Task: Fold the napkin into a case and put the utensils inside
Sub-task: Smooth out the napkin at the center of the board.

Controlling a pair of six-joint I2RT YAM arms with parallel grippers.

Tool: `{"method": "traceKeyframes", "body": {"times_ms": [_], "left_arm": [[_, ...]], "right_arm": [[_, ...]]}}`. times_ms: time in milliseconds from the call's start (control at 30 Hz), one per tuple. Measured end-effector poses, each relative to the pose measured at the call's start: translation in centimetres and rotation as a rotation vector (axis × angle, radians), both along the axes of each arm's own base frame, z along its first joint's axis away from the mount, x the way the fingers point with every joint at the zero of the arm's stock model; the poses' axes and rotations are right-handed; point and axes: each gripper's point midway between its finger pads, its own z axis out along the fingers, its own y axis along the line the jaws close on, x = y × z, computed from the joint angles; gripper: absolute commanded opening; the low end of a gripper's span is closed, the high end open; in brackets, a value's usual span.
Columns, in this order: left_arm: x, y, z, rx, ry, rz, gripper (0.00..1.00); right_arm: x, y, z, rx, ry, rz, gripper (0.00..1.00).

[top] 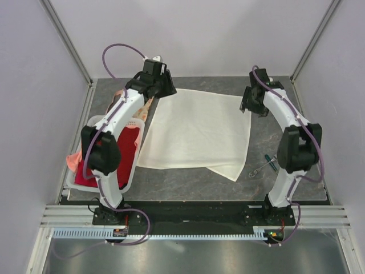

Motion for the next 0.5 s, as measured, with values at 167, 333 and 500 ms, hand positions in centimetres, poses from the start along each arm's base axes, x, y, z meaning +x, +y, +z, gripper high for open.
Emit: {"method": "traceKeyframes", "body": {"times_ms": [167, 333, 500], "left_arm": [[-10.2, -5.0, 1.2, -0.051, 0.059, -0.222, 0.5], [-19.8, -7.4, -0.5, -0.063, 0.165, -0.4, 0.48], [-23.6, -5.5, -2.6, -0.068, 0.257, -0.391, 0.47]], "right_arm": [[-10.6, 5.1, -0.4, 0.069, 0.079, 0.171, 0.39], [-21.5, 8.7, -2.2, 0.168, 0.126, 0.328, 0.08], [-27.6, 8.1, -6.3, 0.212, 0.225, 0.325, 0.0]]}}
